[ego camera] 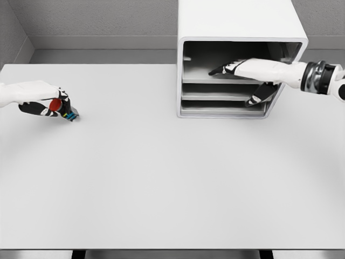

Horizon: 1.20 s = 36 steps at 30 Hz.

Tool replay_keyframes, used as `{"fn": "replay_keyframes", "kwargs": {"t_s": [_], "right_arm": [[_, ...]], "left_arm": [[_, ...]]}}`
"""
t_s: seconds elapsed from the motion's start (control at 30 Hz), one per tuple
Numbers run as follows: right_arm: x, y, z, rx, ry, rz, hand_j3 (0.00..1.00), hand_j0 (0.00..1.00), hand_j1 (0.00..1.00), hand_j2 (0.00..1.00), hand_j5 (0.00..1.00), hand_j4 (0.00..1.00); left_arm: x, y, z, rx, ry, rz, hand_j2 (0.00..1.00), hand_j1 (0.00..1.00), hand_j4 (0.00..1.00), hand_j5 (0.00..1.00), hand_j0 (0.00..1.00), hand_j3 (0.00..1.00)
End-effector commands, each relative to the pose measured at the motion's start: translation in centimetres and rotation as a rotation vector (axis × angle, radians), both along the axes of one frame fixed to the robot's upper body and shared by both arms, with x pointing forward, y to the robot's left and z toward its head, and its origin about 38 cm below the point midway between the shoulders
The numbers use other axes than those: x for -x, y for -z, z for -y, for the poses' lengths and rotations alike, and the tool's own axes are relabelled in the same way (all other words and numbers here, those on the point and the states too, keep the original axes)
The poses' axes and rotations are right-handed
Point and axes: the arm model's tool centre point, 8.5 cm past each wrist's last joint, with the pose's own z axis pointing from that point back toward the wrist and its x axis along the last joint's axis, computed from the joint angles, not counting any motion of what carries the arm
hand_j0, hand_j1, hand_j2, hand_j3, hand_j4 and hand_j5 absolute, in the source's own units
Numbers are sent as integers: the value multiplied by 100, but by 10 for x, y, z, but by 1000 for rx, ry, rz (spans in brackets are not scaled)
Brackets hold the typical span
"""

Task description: Slide open multi-storey tabletop storage cabinets and put open load switch and slide close multi-storey tabletop storage cabinets

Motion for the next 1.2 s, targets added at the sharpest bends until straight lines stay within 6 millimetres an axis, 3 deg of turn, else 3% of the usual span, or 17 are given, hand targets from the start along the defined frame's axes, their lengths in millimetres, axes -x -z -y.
{"fn": "replay_keyframes", "kwargs": {"t_s": [0.0, 0.33, 0.53, 0.83, 0.97, 1.17], "right_arm": [[-1, 2, 0, -2, 4, -8, 100, 100, 100, 100, 100, 100], [14, -7, -5, 24, -79, 41, 100, 100, 100, 100, 100, 100], [34, -15, -9, 41, -146, 75, 100, 100, 100, 100, 100, 100], [61, -7, 14, 70, -151, 59, 100, 100, 100, 100, 100, 100], [74, -17, 30, 61, -138, 92, 100, 100, 100, 100, 100, 100], [76, -25, 41, 29, -107, 88, 100, 100, 100, 100, 100, 100]], "left_arm": [[2, -5, -3, -4, 0, 7, 45, 45, 45, 45, 45, 45], [21, -24, -9, -57, 45, 34, 45, 45, 45, 45, 45, 45], [31, -29, -8, -78, 72, 40, 45, 45, 45, 45, 45, 45], [41, -30, -6, -94, 97, 37, 45, 45, 45, 45, 45, 45], [41, -31, -6, -94, 98, 37, 45, 45, 45, 45, 45, 45], [42, -32, -3, -94, 111, 41, 45, 45, 45, 45, 45, 45]]}}
